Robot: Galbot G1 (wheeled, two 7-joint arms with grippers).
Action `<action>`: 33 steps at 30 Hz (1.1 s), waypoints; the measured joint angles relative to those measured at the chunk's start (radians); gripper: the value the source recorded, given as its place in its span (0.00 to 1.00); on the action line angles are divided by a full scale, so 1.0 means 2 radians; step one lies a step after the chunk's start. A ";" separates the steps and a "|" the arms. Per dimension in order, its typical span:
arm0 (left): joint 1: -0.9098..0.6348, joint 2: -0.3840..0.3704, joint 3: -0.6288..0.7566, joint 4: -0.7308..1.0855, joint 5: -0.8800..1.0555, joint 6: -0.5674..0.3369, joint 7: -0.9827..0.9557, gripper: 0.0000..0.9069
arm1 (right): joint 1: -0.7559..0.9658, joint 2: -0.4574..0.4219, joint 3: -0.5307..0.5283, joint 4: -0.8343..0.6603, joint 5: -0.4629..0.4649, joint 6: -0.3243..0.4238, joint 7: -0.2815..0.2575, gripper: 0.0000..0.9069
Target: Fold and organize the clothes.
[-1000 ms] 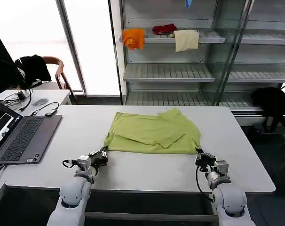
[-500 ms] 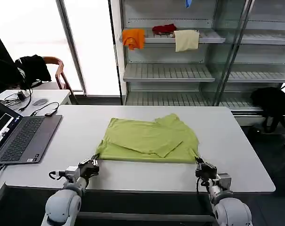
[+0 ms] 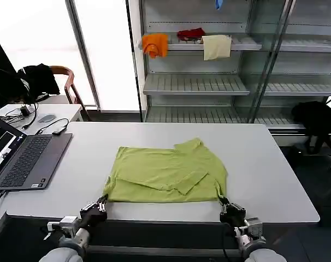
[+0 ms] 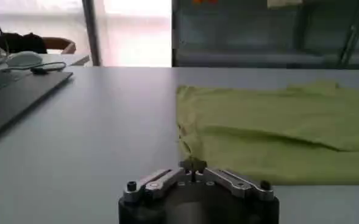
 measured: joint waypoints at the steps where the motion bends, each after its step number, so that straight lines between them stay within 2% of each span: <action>1: 0.003 0.000 -0.002 -0.002 -0.001 0.000 -0.001 0.00 | -0.003 0.000 0.000 0.002 -0.001 0.000 0.000 0.00; 20: 0.036 0.001 -0.027 -0.015 -0.018 -0.008 -0.006 0.01 | -0.038 -0.001 -0.006 0.024 -0.022 0.008 0.000 0.00; 21: 0.037 0.000 -0.027 -0.016 -0.018 -0.008 -0.007 0.01 | -0.039 -0.001 -0.006 0.025 -0.022 0.008 0.000 0.19; 22: 0.037 -0.001 -0.027 -0.018 -0.018 -0.008 -0.007 0.08 | -0.040 -0.001 -0.006 0.026 -0.023 0.007 -0.001 1.00; 23: 0.038 -0.001 -0.027 -0.019 -0.019 -0.009 -0.007 0.46 | -0.041 -0.001 -0.006 0.027 -0.023 0.008 -0.001 1.00; 24: 0.039 -0.002 -0.027 -0.020 -0.019 -0.010 -0.007 1.00 | -0.042 -0.001 -0.007 0.028 -0.023 0.008 -0.001 1.00; 33: 0.044 -0.006 -0.030 -0.040 -0.030 -0.015 -0.007 1.00 | -0.039 0.004 0.010 0.052 -0.005 0.018 -0.009 1.00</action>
